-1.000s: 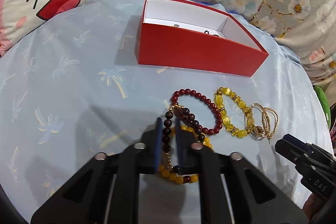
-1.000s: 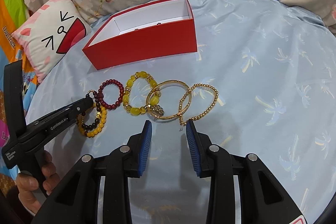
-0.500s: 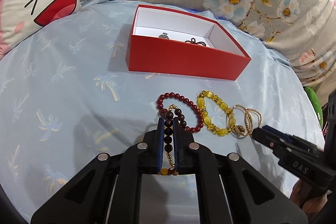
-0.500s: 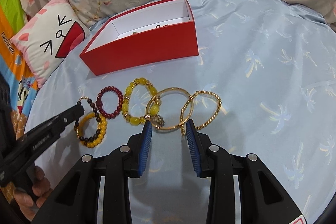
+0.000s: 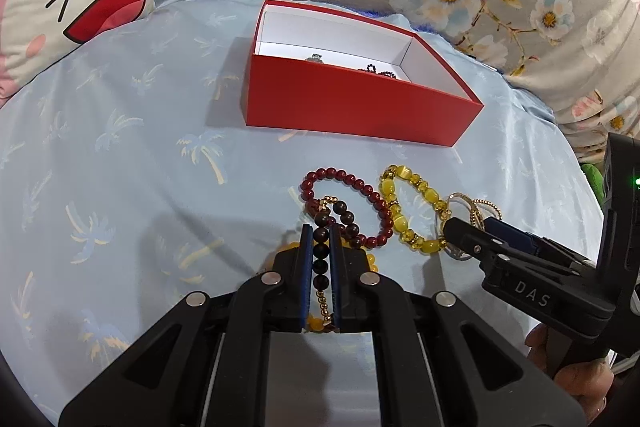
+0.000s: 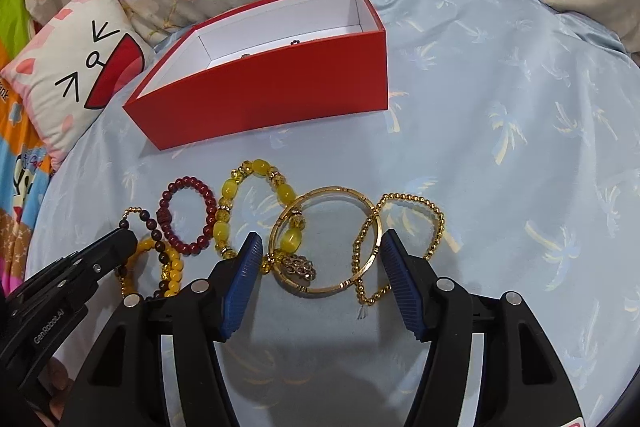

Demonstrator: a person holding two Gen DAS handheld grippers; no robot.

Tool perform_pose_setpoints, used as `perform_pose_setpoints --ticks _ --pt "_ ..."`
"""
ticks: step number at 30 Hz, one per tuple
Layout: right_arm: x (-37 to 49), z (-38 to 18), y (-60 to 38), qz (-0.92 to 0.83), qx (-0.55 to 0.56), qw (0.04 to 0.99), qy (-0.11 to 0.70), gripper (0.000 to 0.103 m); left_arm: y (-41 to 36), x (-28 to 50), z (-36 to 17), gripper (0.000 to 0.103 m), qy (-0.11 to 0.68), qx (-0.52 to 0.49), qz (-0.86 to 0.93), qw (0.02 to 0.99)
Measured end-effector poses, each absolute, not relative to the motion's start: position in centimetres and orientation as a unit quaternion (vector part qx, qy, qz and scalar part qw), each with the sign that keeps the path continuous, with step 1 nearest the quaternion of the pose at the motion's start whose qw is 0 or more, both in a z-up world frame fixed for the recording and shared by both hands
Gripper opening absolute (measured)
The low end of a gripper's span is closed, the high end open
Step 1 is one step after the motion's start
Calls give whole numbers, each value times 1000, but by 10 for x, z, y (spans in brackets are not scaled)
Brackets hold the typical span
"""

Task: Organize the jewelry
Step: 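Grasp the dark bead bracelet with the left tool while the right tool grasps the gold bangle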

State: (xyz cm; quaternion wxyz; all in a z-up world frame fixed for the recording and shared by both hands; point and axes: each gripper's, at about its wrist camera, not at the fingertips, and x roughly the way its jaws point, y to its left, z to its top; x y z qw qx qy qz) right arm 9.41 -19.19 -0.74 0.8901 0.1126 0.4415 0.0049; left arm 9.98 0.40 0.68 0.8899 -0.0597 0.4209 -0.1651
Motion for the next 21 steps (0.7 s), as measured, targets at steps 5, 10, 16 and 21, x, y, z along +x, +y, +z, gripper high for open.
perform_pose_setpoints --ticks 5,10,16,21 --pt "96 -8 -188 -2 99 894 436 59 3 101 2 8 427 -61 -165 887" --pt "95 -8 -188 -5 93 897 432 57 2 101 1 8 427 -61 -167 887" --pt "91 -6 -195 -4 111 896 430 56 1 100 3 8 425 -62 -169 887" --pt "84 5 -200 0 120 900 419 56 1 97 11 8 422 -65 -176 887"
